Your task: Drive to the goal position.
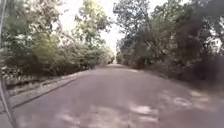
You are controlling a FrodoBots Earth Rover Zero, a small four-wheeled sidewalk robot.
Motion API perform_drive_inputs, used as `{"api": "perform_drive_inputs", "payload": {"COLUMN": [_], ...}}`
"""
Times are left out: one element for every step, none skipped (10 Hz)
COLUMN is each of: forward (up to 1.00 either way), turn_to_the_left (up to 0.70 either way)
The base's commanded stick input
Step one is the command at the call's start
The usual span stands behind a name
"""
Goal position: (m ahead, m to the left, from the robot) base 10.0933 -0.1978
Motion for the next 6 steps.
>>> {"api": "perform_drive_inputs", "payload": {"forward": [0.7, 0.7, 0.7, 0.7, 0.7, 0.7], "turn_to_the_left": [-0.33, -0.32, -0.31, -0.13, 0.0, 0.0]}}
